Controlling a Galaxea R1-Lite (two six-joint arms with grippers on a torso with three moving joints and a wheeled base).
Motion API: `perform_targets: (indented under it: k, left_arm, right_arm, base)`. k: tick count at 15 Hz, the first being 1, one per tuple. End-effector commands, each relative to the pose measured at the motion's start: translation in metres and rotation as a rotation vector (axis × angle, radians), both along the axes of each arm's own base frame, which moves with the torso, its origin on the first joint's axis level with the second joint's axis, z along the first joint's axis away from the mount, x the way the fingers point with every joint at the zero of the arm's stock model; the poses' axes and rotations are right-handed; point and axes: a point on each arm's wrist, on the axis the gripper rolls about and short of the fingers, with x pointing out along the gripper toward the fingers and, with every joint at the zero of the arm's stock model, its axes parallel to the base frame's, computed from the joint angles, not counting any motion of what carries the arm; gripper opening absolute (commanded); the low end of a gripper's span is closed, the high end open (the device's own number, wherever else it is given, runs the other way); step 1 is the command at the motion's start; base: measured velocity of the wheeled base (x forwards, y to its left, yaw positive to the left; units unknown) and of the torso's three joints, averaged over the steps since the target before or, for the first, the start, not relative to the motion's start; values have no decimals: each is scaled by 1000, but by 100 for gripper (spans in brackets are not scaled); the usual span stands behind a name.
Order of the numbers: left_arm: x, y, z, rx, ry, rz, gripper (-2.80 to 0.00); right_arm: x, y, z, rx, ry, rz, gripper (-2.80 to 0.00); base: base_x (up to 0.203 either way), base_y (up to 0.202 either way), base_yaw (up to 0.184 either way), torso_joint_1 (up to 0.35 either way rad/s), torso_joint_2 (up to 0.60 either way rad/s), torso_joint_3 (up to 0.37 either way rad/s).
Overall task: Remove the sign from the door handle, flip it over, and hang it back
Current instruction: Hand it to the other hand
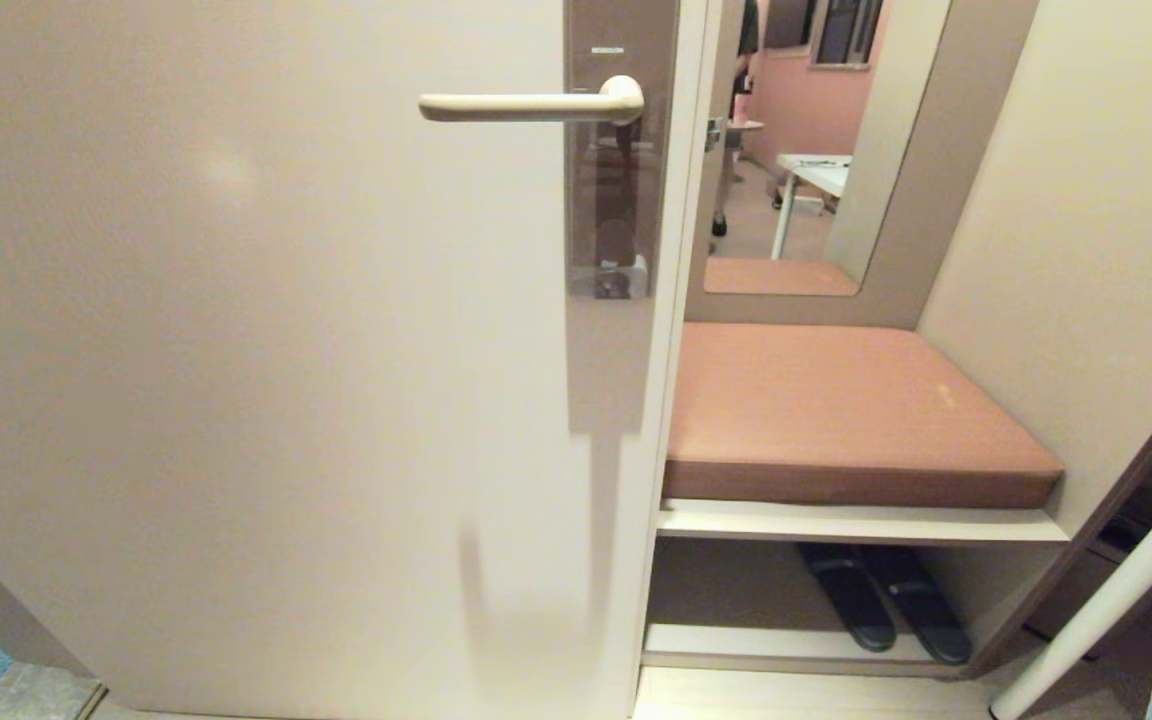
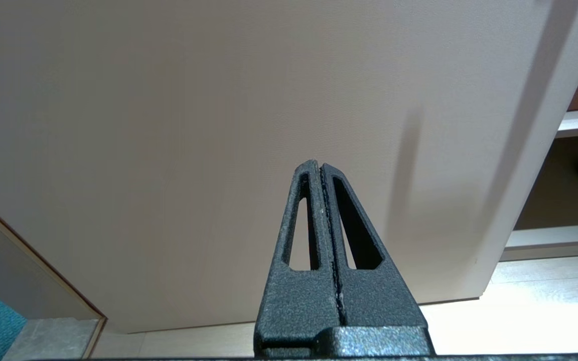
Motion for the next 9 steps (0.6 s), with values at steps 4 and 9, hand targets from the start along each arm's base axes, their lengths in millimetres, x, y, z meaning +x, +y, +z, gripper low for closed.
perform_targets:
  k: [4,9]
  left_arm:
    - [0,0,0,1,1,0,-280]
    - [0,0,0,0,1,0,-280]
  right_arm:
    - [-12,0,-8,2,-74,-28,-280]
    - [-20,0,-10,6,-174,-31,-280]
  base:
    - [0,0,0,0,0,0]
    - [0,0,0,0,0,0]
